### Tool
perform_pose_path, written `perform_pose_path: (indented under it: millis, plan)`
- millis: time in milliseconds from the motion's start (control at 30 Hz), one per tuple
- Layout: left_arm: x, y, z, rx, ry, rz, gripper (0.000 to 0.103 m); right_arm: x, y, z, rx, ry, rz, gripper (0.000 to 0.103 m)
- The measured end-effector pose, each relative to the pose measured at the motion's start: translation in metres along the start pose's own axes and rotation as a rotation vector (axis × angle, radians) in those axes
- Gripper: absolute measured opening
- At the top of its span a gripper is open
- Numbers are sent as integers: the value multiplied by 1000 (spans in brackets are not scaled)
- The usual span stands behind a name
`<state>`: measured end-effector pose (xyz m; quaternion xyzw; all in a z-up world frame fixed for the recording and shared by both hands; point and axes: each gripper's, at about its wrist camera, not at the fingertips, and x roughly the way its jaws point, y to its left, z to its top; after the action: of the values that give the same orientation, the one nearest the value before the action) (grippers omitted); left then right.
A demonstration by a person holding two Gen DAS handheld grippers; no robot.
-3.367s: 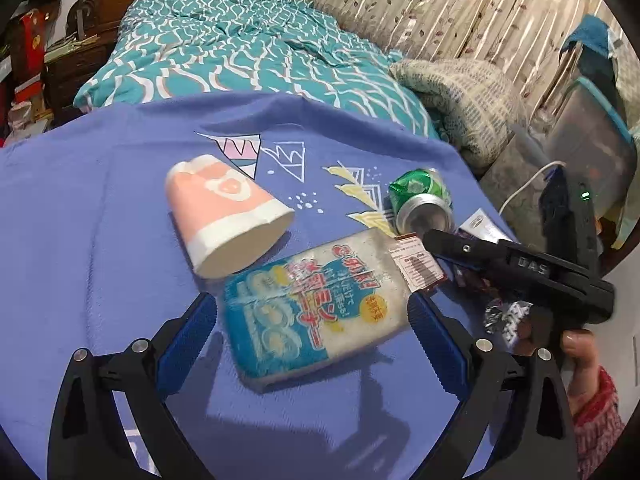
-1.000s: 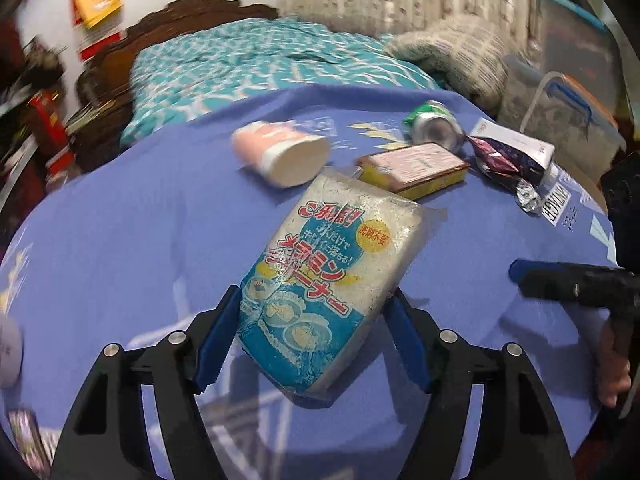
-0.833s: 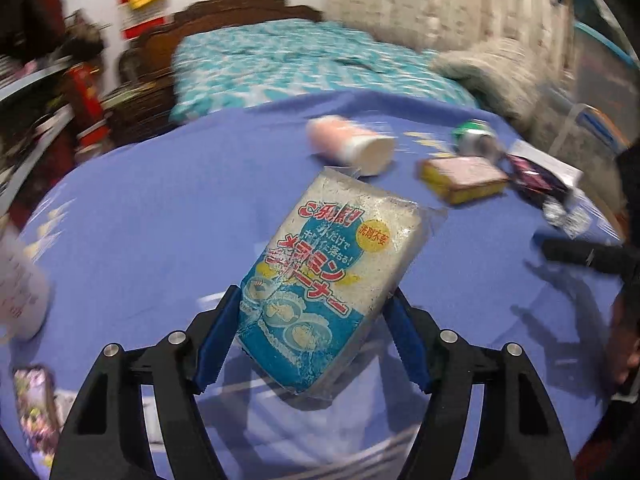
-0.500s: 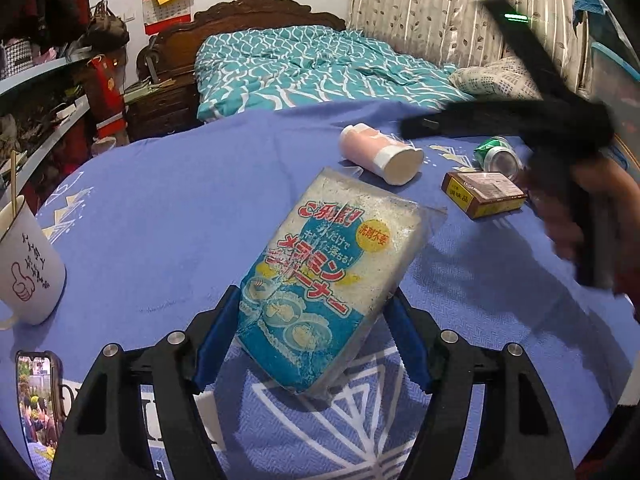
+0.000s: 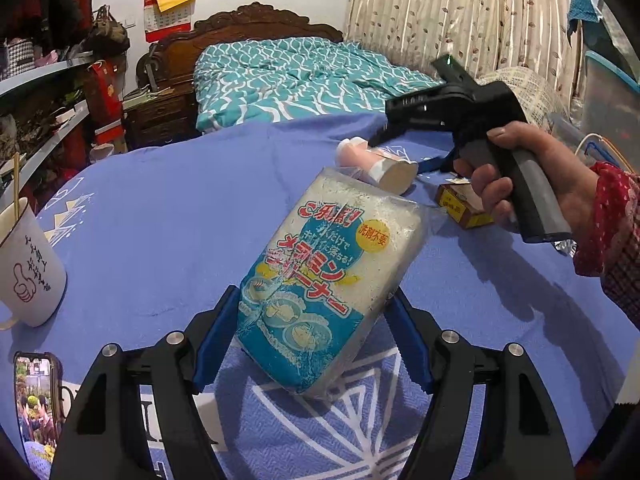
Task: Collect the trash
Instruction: 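Hold the sponge package in the left tool while the right tool grasps the pink paper cup, then carry the pink cup to the wastebasket and open the right tool to drop it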
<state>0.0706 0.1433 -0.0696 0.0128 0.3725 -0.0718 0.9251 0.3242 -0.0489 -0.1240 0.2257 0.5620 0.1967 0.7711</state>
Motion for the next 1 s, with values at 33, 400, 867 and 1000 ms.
perform_pose_path:
  millis: [33,400,867,1000]
  plan:
    - [-1,1,-1,-2,0,-2,69,1,3,-6,-4,21,37,61]
    - [-1,0,1,-11,4,-4,69,-26,50,-66,-196,-56,86,21]
    - [4,-46,0,37,92,-230,69,-167,-58,-232,-213,-292,-59,21]
    - [2,-96,3,129,104,-300,69,-197,-102,-259,-116,-350,-82,21]
